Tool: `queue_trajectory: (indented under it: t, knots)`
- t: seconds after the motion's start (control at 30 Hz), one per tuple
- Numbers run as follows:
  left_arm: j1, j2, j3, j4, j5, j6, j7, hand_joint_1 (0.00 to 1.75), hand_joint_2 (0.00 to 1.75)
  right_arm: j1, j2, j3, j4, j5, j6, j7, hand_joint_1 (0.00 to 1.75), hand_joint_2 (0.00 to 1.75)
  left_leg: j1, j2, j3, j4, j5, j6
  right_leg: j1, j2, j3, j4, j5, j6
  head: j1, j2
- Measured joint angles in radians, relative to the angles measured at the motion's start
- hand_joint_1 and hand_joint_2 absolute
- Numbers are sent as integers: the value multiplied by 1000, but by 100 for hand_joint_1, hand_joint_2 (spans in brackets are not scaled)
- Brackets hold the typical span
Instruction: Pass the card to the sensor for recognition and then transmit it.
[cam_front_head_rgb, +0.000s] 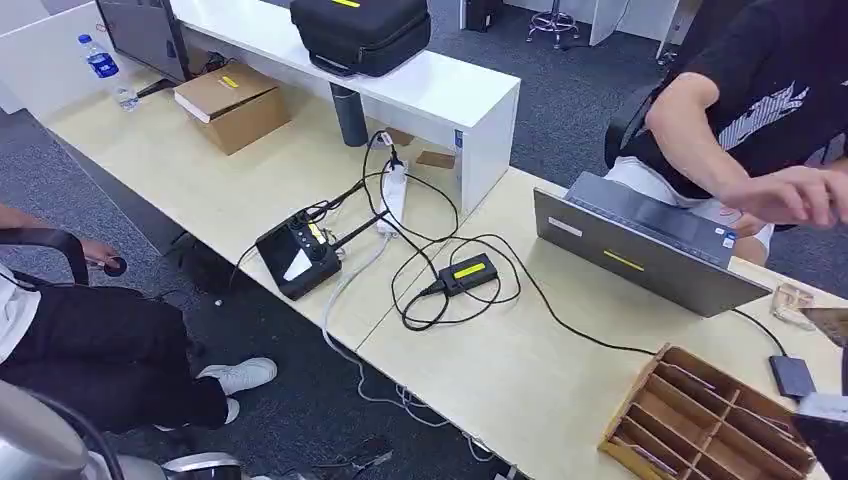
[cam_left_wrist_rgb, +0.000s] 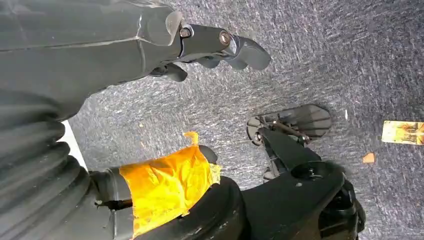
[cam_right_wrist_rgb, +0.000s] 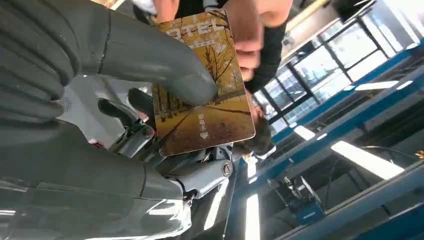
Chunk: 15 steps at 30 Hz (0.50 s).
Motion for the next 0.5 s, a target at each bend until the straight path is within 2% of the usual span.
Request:
queue_trajectory:
  t: [0.33, 0.5]
  knots:
    - [46, -2, 42, 0, 26, 5, -58, 0, 175, 197, -60, -77, -138, -56, -37, -42, 175, 175, 0, 1, -1, 0, 0, 0, 0, 0, -1, -1, 0, 0, 0, 0]
    - [49, -6, 55, 1, 38, 6, -72, 0, 175, 262, -77, -118, -170, -72, -39, -30, 175, 175, 0, -1, -1, 0, 0, 0, 0, -1, -1, -1, 0, 0, 0, 0]
